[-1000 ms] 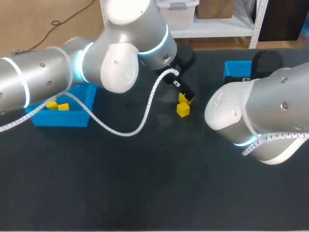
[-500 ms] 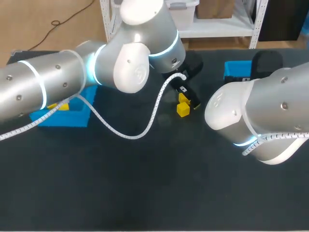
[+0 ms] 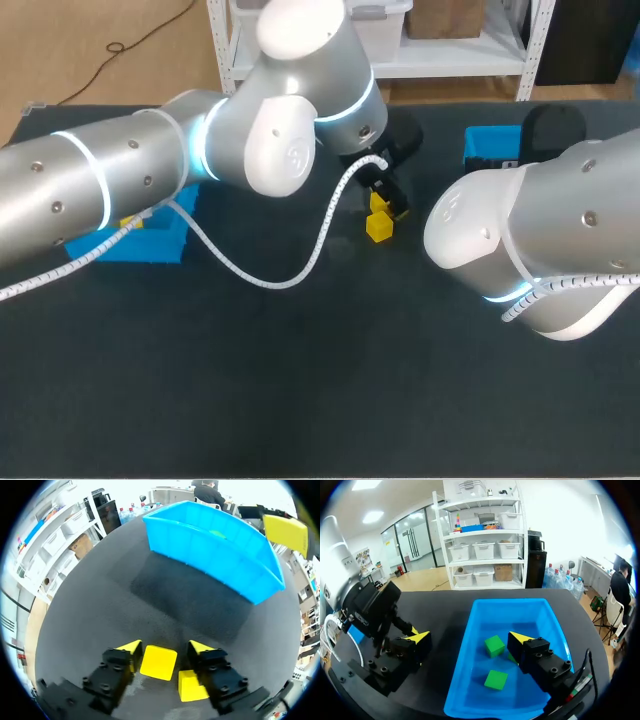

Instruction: Put the green cubes in the right bin and the yellow cubes in the left bin.

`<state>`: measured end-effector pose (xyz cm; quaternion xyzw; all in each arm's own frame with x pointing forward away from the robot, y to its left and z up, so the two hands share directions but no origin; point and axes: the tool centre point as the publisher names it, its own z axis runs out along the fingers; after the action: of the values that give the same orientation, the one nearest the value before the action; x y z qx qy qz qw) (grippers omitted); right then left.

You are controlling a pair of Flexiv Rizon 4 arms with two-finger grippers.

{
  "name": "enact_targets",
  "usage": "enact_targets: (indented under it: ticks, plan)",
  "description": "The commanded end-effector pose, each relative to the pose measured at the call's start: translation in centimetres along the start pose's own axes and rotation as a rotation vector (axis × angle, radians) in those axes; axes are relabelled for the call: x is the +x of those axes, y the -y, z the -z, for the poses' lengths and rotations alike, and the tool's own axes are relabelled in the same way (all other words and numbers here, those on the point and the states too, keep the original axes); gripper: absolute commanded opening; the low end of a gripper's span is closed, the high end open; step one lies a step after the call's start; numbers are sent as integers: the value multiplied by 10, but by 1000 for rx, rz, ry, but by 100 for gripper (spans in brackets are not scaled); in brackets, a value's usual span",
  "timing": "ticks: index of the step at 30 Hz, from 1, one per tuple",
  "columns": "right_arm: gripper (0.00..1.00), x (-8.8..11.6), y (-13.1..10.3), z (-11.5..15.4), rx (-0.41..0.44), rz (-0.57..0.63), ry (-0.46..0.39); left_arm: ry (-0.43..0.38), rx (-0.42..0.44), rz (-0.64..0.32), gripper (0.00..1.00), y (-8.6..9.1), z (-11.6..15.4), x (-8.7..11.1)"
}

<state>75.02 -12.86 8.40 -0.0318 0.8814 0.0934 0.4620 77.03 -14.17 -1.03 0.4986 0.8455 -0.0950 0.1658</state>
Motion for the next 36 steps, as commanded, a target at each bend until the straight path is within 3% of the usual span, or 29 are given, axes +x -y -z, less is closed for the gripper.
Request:
enact_targets:
  ticks: [1,11,14,18,22,24,31,36]
  plan:
    - [100,0,1,1,-4,0,2,3,-7,-5,0,4,3,3]
    - [100,0,1,1,-4,0,2,9,-60,-46,0,0,30,9]
    - [100,0,1,1,-4,0,2,44,-93,-12,0,-15,52,12]
    - [100,0,1,1,-4,0,2,91,-167,97,0,-49,91,24]
    - [100,0,1,1,-4,0,2,100,-274,185,0,-85,129,53]
    - [100,0,1,1,-4,0,2,80,-347,192,0,-94,145,71]
    - [100,0,1,1,-4,0,2,30,-428,376,0,-127,188,140]
    - [100,0,1,1,-4,0,2,-16,-466,502,0,-144,203,188]
